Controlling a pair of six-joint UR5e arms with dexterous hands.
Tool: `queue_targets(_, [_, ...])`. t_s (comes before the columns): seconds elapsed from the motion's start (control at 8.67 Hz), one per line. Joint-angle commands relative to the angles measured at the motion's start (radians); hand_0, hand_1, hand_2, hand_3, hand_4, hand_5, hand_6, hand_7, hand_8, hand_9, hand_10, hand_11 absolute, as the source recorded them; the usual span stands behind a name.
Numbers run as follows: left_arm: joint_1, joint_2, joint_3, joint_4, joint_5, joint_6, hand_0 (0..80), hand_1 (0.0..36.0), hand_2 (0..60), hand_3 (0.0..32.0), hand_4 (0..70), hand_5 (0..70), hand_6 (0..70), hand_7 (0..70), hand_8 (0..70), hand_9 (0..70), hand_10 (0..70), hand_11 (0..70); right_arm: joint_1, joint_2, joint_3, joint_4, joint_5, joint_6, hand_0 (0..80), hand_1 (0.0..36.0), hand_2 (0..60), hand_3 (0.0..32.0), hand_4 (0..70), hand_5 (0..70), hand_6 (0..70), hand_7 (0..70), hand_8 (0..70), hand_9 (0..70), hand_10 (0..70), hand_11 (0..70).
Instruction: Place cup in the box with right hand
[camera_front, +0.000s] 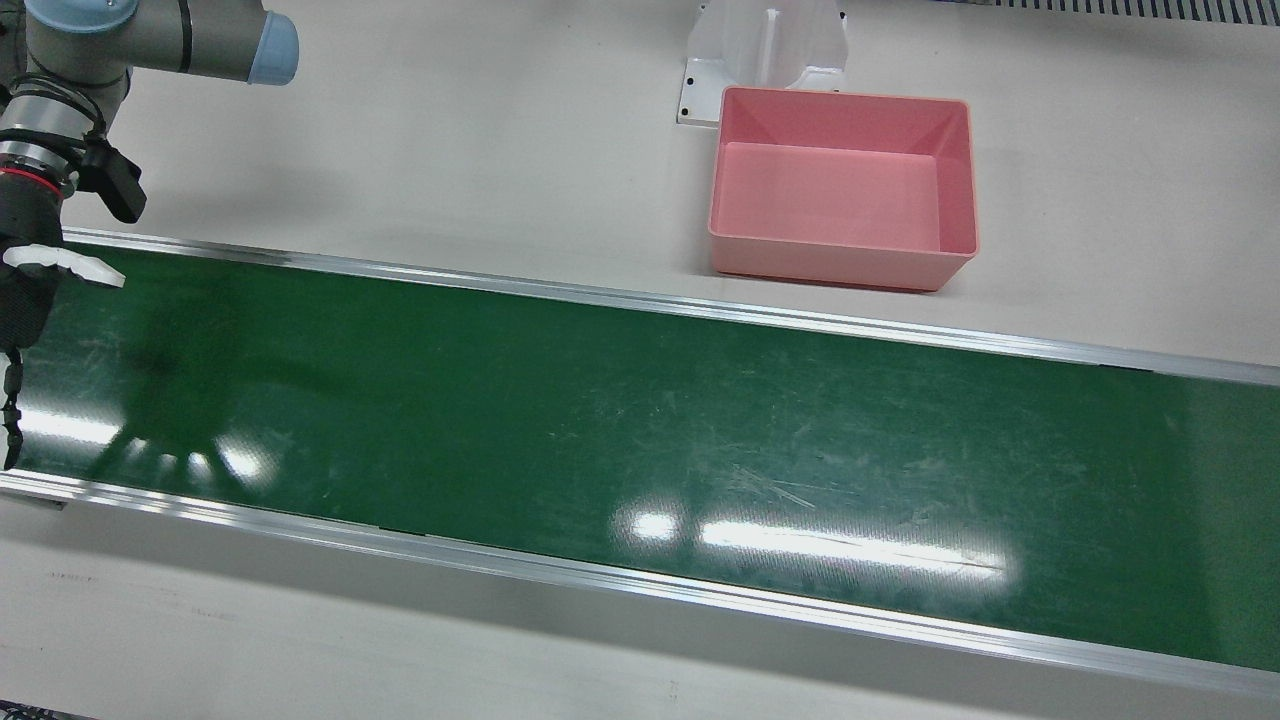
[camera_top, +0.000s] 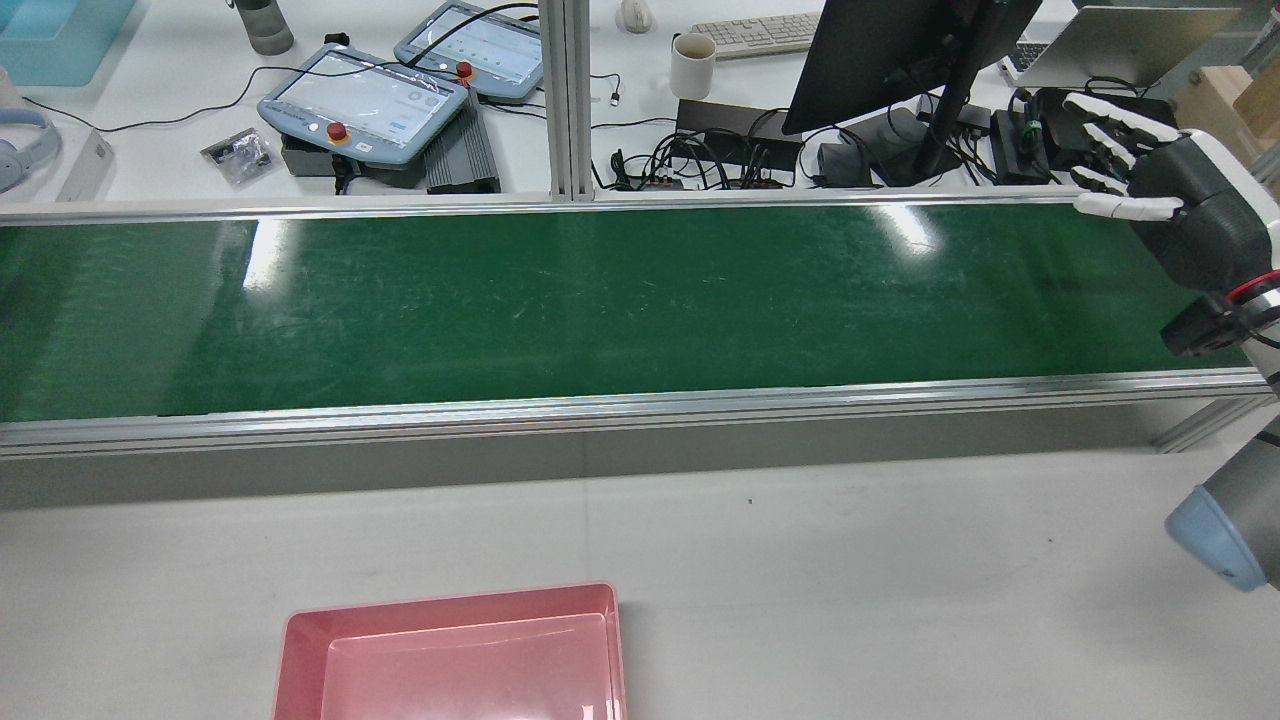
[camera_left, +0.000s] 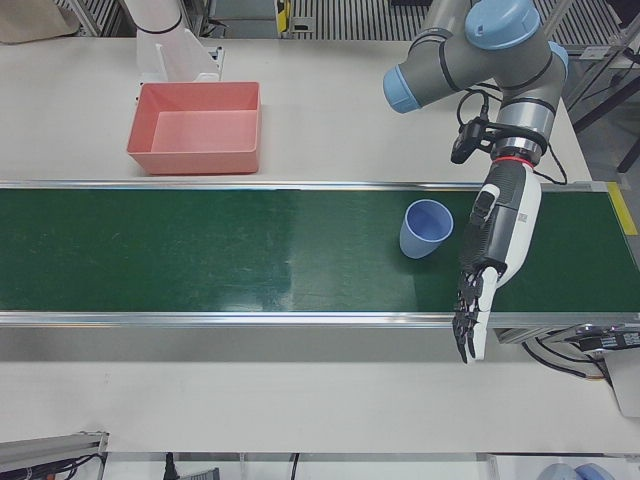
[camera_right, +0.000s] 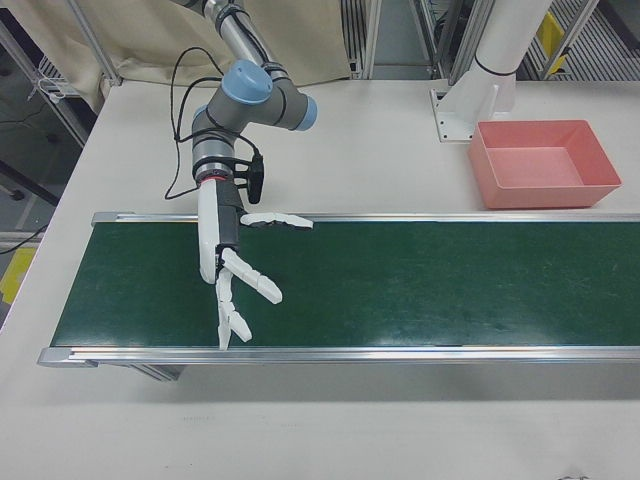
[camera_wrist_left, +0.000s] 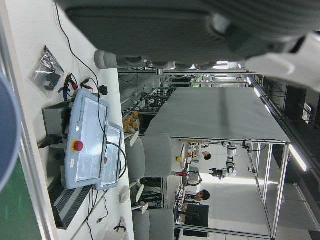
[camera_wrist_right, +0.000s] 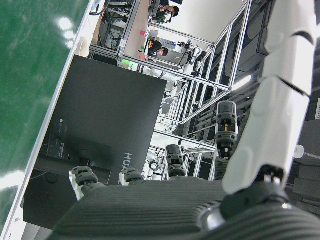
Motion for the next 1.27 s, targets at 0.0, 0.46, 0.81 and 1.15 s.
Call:
queue_targets(0.0, [0.000, 0.000, 0.000, 0.000, 0.000, 0.000, 0.0, 0.0, 0.0, 0.0, 0.0, 0.0, 0.0, 0.0, 0.0, 0.0, 0.0, 0.0, 0.005, -0.018, 0.011, 0.000, 0.002, 0.002, 52.2, 16.1, 12.8, 0.0, 40.1, 3.9, 5.0, 15.9, 0.0, 1.7, 3.4, 6.5])
queue_targets(0.46, [0.001, 0.000, 0.002, 0.000, 0.000, 0.000, 0.0, 0.0, 0.0, 0.0, 0.0, 0.0, 0.0, 0.0, 0.0, 0.0, 0.0, 0.0, 0.003, -0.026, 0.011, 0.000, 0.001, 0.002, 51.5, 13.8, 13.7, 0.0, 66.2, 2.3, 5.0, 17.2, 0.0, 2.0, 5.2, 8.4])
queue_targets(0.81, [0.001, 0.000, 0.000, 0.000, 0.000, 0.000, 0.0, 0.0, 0.0, 0.0, 0.0, 0.0, 0.0, 0.0, 0.0, 0.0, 0.0, 0.0, -0.005, -0.021, 0.006, 0.000, 0.001, -0.002, 50.6, 14.1, 14.2, 0.0, 51.8, 2.8, 5.4, 19.0, 0.0, 2.4, 4.7, 7.9])
queue_targets(1.15, [0.000, 0.000, 0.000, 0.000, 0.000, 0.000, 0.0, 0.0, 0.0, 0.0, 0.0, 0.0, 0.0, 0.0, 0.0, 0.0, 0.0, 0.0, -0.009, -0.013, -0.002, 0.000, 0.001, -0.004, 50.2, 14.2, 15.7, 0.0, 52.7, 2.7, 5.5, 19.5, 0.1, 2.5, 4.8, 7.9])
